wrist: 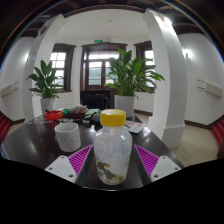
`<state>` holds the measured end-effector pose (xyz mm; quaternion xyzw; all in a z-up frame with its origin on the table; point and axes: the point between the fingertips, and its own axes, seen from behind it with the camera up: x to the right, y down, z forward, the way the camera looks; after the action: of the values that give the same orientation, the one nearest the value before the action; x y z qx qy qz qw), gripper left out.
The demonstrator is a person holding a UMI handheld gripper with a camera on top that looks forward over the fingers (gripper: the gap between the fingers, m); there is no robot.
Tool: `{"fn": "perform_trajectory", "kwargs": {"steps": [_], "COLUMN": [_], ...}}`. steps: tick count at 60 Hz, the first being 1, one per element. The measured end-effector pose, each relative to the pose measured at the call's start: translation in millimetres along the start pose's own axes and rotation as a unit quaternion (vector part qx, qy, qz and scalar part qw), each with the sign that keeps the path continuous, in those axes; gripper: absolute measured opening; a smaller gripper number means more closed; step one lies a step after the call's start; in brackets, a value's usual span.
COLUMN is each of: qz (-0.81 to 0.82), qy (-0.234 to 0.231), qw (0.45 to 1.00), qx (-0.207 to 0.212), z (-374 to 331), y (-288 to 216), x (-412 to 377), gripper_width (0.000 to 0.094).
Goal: Pour water
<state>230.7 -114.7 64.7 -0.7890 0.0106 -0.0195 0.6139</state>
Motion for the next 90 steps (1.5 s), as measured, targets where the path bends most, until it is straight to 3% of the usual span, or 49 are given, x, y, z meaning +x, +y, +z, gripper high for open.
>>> {"fn": "perform_trajectory", "kwargs": {"steps": [3, 6, 18, 34, 43, 50, 60, 68, 80, 90], "qz": [0.005, 0.010, 0.004, -0.057, -0.224, -0.383, -0.592, -0.692, -0.812, -0.838], "qy": [-0.003, -0.002, 0.010, 0.000, 0.004, 0.015, 0.041, 0.034, 0.067, 0.086], "qw": [1.000, 1.000, 1.000, 0.998, 0.974, 0.923, 0.805, 0.721, 0.580, 0.538], "qx": [0.008, 0.013, 0.005, -0.009, -0.016, -0.011, -0.013, -0.019, 0.001, 0.018], "z": [4.3, 5.9, 7.7, 10.7, 35.0, 63.9, 92.9, 106.8, 123.5, 126.5], "y": [-5.1, -7.1, -7.9, -10.2, -37.5, -62.1, -86.5, -85.8, -95.0, -100.0], "x": [-0.6, -0.9, 0.0, -8.0, -12.8, -22.5, -39.2, -57.6, -69.2, -76.0], "gripper_width": [0.0731, 0.0582, 0.0411, 0.0405, 0.0403, 0.0404, 0.0404, 0.0405, 0.0402, 0.0407]}}
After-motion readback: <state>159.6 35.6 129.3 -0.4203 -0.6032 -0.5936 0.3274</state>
